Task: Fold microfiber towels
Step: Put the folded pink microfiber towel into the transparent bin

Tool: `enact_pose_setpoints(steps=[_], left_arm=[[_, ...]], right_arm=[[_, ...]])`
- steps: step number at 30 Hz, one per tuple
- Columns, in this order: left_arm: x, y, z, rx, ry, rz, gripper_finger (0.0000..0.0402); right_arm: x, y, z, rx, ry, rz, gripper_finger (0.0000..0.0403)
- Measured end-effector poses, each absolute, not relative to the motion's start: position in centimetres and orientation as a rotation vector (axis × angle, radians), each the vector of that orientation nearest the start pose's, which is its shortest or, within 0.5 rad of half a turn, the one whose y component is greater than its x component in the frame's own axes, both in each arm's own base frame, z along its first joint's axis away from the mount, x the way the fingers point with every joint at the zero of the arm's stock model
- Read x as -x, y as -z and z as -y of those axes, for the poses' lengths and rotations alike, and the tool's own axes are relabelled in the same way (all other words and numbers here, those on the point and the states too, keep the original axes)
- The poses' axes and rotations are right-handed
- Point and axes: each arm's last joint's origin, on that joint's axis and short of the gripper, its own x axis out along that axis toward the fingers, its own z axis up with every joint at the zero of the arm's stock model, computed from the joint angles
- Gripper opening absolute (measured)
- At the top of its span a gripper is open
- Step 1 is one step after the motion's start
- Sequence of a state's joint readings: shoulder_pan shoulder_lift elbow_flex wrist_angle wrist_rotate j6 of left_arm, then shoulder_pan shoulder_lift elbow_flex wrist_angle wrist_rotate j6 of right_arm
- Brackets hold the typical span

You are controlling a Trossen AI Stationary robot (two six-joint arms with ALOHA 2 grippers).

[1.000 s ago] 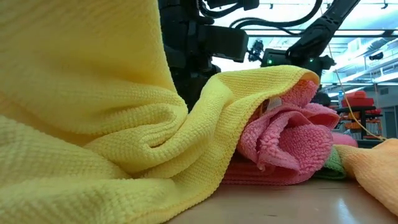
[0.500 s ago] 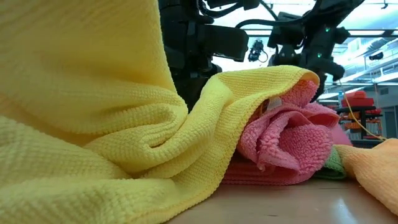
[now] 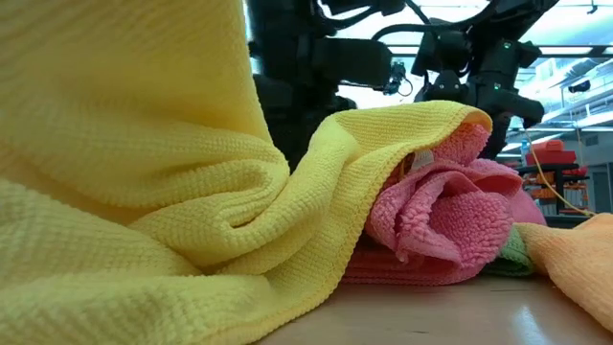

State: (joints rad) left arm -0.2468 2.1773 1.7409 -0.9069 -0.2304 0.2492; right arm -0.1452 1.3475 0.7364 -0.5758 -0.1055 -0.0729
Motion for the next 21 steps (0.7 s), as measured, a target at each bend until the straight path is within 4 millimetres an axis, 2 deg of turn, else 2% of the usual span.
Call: enact_pose_setpoints(steps=[5,9,14,17,21], left_arm=[[-44.7,-18.2,6.5,-0.501,0.117,-1.193,0.0018],[-45.9,-18.5,2.9,-0.379,0.016,-1.125,0.0037],[-47.1,-18.7,-0.6,-0.214,0.173,-0.964,0.0087],[-47.2,-17.8,-2.5,-0.189,0.179,-0.902,0.0113],[-46.8,-15.9,-4.7,-0.183,0.132,-0.836,0.0123]], right_arm=[[-23.2,-17.6,2.6,-0.047,0.035,-1.202,0.0001],[-23.1,-18.1,2.3,-0.022,0.063,-1.187,0.0001],[-23.0,-18.1,2.3,-0.025,0.066,-1.174,0.0000],[-22.8,-17.8,2.3,-0.047,0.080,-1.190,0.0000],[-22.7,-17.6,1.8,-0.038,0.090,-1.199,0.0000]])
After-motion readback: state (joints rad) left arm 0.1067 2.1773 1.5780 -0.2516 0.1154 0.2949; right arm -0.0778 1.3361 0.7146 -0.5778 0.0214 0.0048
